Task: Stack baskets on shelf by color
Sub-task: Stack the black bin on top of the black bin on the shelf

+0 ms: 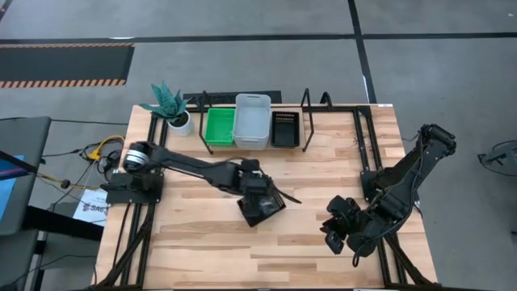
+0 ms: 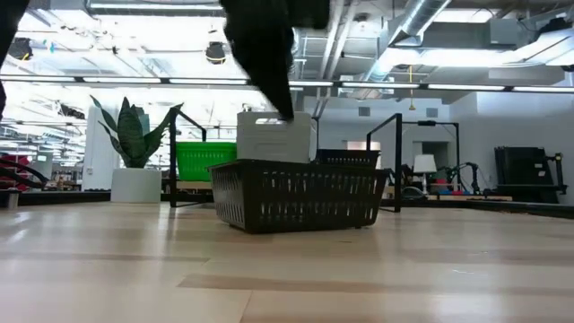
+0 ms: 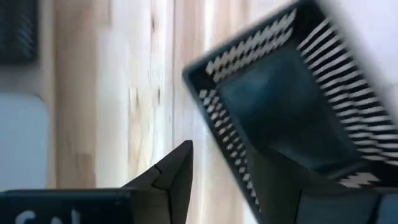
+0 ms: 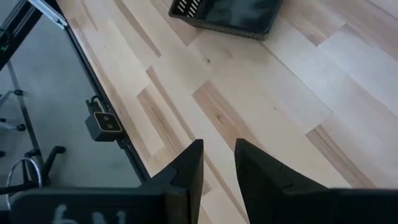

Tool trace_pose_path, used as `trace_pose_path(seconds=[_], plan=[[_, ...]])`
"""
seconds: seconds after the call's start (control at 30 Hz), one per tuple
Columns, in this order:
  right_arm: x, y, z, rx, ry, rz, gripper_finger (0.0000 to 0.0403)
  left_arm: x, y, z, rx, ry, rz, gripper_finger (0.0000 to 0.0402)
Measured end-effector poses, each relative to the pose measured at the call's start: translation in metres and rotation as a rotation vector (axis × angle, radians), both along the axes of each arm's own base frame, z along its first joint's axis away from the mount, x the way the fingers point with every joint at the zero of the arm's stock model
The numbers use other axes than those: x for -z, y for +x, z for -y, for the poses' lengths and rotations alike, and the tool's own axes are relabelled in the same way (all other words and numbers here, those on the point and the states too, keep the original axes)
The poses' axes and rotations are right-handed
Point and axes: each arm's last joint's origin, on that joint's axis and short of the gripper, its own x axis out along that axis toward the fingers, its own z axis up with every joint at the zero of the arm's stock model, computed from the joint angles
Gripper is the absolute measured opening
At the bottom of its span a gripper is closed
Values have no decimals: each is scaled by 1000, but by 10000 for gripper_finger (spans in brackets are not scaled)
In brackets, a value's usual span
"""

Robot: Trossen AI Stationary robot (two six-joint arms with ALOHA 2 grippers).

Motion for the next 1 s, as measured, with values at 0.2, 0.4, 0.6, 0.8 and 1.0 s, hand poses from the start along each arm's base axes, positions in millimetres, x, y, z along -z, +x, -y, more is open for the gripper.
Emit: trace_pose_path(seconds=[0.2, 0.4, 0.6, 0.8, 1.0], plan=[[0, 0, 0, 0, -2, -1, 118, -57, -32, 18, 341, -182, 76, 139], [0, 0, 1, -7, -13, -5, 118, -45, -56, 49, 592, -90, 30, 140], [0, 0, 1, -27, -29, -5, 118, -3, -58, 62, 688, -91, -16, 169], [0, -1, 1, -27, -29, -6, 118, 16, -53, 59, 702, -48, 45, 218], [1, -1, 1, -29, -34, -12, 118, 44, -53, 54, 718, -7, -56, 233]])
